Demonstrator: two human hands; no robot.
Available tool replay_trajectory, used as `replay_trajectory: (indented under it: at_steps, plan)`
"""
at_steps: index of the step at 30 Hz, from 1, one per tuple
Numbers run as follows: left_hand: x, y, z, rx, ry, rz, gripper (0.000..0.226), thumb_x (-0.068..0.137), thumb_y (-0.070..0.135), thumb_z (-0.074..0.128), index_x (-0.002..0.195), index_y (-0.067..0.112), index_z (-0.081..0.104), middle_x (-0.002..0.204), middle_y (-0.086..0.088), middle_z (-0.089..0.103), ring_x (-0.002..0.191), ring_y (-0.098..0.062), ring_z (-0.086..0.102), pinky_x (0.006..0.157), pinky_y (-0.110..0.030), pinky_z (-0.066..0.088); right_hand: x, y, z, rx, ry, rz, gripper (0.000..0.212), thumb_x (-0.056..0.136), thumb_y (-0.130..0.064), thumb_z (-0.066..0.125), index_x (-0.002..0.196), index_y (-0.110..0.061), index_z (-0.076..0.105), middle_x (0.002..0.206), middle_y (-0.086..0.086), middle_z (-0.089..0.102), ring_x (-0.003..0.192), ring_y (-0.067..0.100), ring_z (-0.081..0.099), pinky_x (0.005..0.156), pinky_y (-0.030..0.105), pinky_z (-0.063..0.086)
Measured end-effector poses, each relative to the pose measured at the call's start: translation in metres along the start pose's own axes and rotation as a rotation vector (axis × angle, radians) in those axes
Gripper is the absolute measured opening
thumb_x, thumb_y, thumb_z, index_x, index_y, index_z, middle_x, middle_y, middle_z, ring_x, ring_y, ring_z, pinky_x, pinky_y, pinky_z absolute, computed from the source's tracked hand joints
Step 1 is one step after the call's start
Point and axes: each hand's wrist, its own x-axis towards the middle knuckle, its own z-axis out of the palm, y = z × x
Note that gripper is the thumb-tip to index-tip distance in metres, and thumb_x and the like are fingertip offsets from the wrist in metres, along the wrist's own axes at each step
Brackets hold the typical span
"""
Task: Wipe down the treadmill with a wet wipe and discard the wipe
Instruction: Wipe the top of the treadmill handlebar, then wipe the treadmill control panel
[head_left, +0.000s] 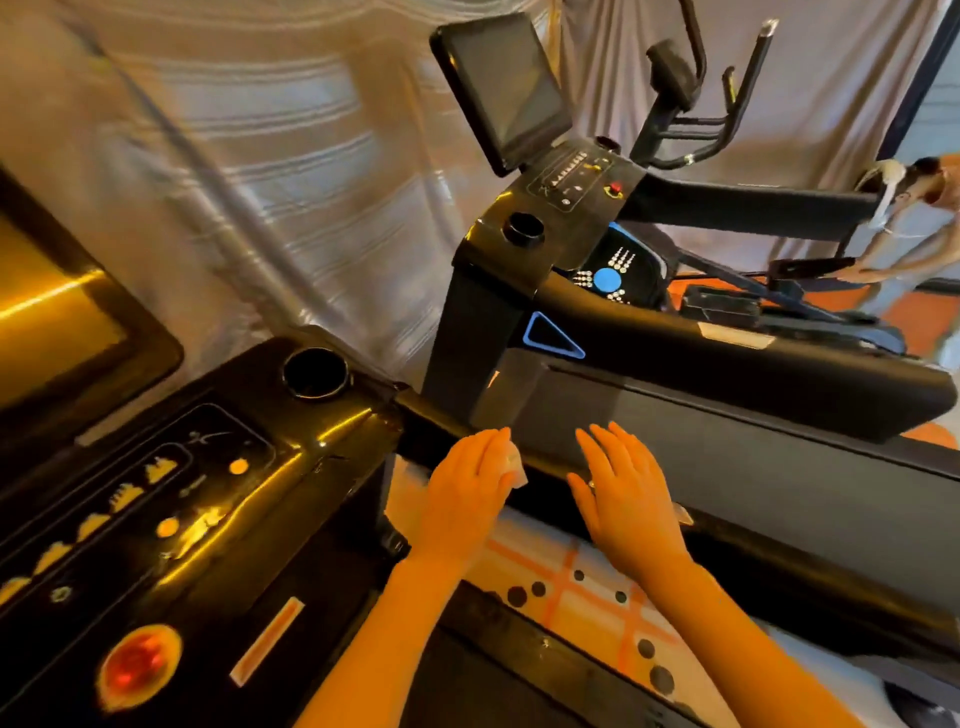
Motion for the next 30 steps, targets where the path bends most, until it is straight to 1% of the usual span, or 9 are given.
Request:
replay_trajectory:
  at_steps: [5,7,10,13,15,19,23,28,30]
  plan:
    - [-0.012,-0.046,-0.031,0.193,-0.056,-0.128,0.049,0.085,0.024,0.059,0.128,0.002,0.060,0.121,-0.016,0.065,0.109,-0.028,0.065,0.089,-0.030,0.053,0.054,-0.046,0.022,0.086,-0.026,-0.192,0.050,0.094,-0.036,0.062,0.134,-0.006,0.057,0.134,0.017,0.059,0.128,0.038,0.053,0.104,0.053,0.041]
    - [-0.016,-0.060,-0.038,0.201,-0.030,-0.223,0.052,0.080,0.019,0.072,0.129,0.004,0.060,0.122,-0.011,0.064,0.112,-0.024,0.063,0.093,-0.025,0.049,0.073,-0.063,0.032,0.144,-0.060,-0.265,0.051,0.094,-0.039,0.051,0.132,-0.006,0.059,0.132,0.017,0.061,0.125,0.039,0.055,0.102,0.054,0.043]
    - [-0.020,-0.074,-0.047,0.272,-0.077,-0.395,0.068,0.071,0.017,0.085,0.132,0.006,0.058,0.128,-0.006,0.062,0.117,-0.021,0.060,0.100,-0.022,0.041,0.101,-0.082,0.045,0.252,-0.146,-0.360,0.049,0.097,-0.033,0.057,0.137,-0.006,0.055,0.138,0.018,0.056,0.132,0.039,0.048,0.108,0.053,0.037]
    - [-0.022,-0.085,-0.046,0.443,-0.165,-0.521,0.088,0.042,0.015,0.097,0.122,0.000,0.064,0.117,-0.019,0.066,0.105,-0.034,0.067,0.084,-0.036,0.055,0.126,-0.095,0.057,0.324,-0.225,-0.457,0.051,0.099,-0.034,0.053,0.143,-0.007,0.049,0.145,0.018,0.050,0.138,0.038,0.041,0.112,0.052,0.032]
    - [-0.017,-0.094,-0.046,0.496,-0.203,-0.614,0.088,0.039,0.013,0.099,0.119,-0.001,0.065,0.116,-0.021,0.066,0.102,-0.036,0.068,0.078,-0.037,0.057,0.139,-0.102,0.066,0.347,-0.214,-0.543,0.052,0.096,-0.035,0.053,0.138,-0.005,0.053,0.139,0.018,0.055,0.132,0.039,0.048,0.108,0.051,0.037]
    - [-0.007,-0.113,-0.049,0.650,-0.237,-0.657,0.078,0.066,0.004,0.085,0.136,-0.002,0.051,0.141,-0.025,0.050,0.126,-0.038,0.053,0.092,-0.039,0.052,0.151,-0.112,0.088,0.424,-0.187,-0.643,0.050,0.093,-0.034,0.057,0.133,-0.003,0.058,0.132,0.018,0.061,0.124,0.039,0.056,0.102,0.047,0.039]
    - [-0.003,-0.129,-0.049,0.674,-0.207,-0.739,0.078,0.069,0.012,0.087,0.137,-0.001,0.051,0.140,-0.023,0.052,0.124,-0.034,0.056,0.094,-0.035,0.051,0.149,-0.120,0.109,0.458,-0.262,-0.719,0.059,0.096,-0.043,0.034,0.133,-0.004,0.058,0.132,0.018,0.061,0.124,0.037,0.056,0.101,0.046,0.042]
    - [-0.016,-0.149,-0.041,0.693,-0.312,-0.753,0.069,0.100,0.036,0.052,0.155,0.014,0.017,0.163,-0.013,0.011,0.149,-0.031,0.016,0.119,-0.042,0.019,0.150,-0.134,0.132,0.471,-0.324,-0.717,0.050,0.100,-0.038,0.047,0.139,-0.007,0.053,0.141,0.016,0.055,0.136,0.035,0.046,0.109,0.045,0.036]
    - [-0.021,-0.151,-0.044,0.634,-0.294,-0.765,0.062,0.105,0.041,0.032,0.157,0.021,0.004,0.164,-0.009,-0.004,0.151,-0.028,-0.003,0.121,-0.043,0.007,0.150,-0.145,0.133,0.462,-0.294,-0.721,0.054,0.098,-0.042,0.039,0.134,-0.006,0.058,0.138,0.017,0.057,0.134,0.037,0.046,0.108,0.045,0.036]
